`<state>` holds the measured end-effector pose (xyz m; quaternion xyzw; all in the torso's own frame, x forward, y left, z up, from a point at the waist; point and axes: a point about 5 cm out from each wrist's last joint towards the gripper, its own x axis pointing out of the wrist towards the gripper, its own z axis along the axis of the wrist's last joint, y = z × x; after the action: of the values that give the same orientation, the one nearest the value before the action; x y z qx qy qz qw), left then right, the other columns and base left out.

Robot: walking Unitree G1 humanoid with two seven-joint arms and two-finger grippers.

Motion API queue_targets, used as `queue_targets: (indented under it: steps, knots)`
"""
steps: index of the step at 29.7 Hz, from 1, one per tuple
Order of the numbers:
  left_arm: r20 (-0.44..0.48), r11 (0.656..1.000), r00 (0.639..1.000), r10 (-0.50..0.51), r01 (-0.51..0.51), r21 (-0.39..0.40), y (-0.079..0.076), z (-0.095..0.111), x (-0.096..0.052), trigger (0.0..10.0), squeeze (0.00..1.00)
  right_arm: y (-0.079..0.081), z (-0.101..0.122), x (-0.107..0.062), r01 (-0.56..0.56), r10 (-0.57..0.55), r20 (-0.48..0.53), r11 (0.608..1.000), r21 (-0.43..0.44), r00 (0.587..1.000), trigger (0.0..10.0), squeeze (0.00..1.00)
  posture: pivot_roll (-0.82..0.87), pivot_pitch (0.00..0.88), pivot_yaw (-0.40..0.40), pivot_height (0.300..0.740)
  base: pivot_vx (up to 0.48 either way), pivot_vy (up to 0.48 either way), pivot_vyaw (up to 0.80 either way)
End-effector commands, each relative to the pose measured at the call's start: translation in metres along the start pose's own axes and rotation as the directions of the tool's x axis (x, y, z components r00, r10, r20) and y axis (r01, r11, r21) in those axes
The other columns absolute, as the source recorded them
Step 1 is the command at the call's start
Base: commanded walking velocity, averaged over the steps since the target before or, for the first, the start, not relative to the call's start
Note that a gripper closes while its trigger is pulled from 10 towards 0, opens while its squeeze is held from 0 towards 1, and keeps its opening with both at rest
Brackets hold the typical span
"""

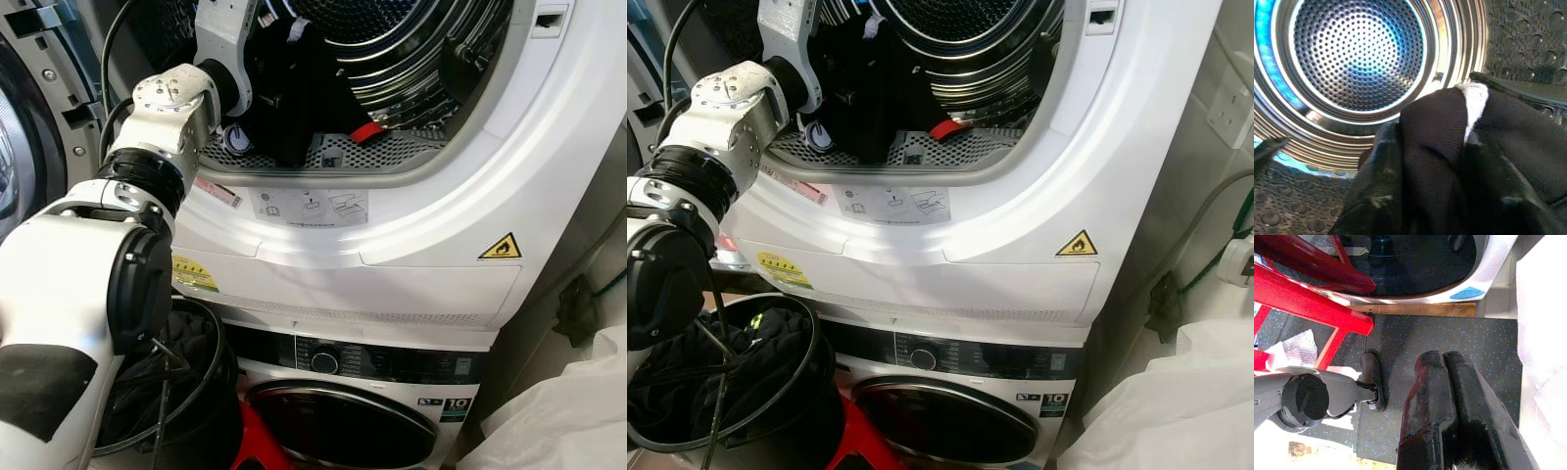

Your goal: Clothes washing

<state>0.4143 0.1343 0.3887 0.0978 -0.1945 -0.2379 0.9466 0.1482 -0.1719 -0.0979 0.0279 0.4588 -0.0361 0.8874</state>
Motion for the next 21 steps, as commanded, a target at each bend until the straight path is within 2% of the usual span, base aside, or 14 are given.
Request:
queue_targets:
  steps: [1, 10, 21]
  knots:
    - [0.001, 1.000, 1.000, -0.013, 0.013, 0.002, 0.0043, 0.0026, -0.0024, 10.0, 1.00, 0.0054, -0.0032, -0.0003, -0.014, 0.014, -0.015, 1.000, -0.002, 1.000, 10.0, 0.00, -0.02, 0.000, 0.148, 0.740, 0.000, 0.000, 0.00]
    - [0.011, 1.000, 1.000, -0.007, 0.007, 0.000, 0.0038, 0.0049, -0.0014, 10.0, 1.00, 0.0054, -0.0034, -0.0004, -0.013, 0.013, -0.016, 1.000, 0.000, 1.000, 10.0, 0.00, -0.02, 0.000, 0.151, 0.740, 0.000, 0.000, 0.00]
    - [0.034, 0.996, 0.995, -0.093, 0.093, -0.004, -0.0007, 0.0108, -0.0004, 10.0, 1.00, 0.0079, -0.0042, -0.0003, -0.017, 0.017, -0.020, 1.000, 0.001, 1.000, 10.0, 0.00, 0.00, 0.000, 0.151, 0.740, 0.000, 0.000, 0.00]
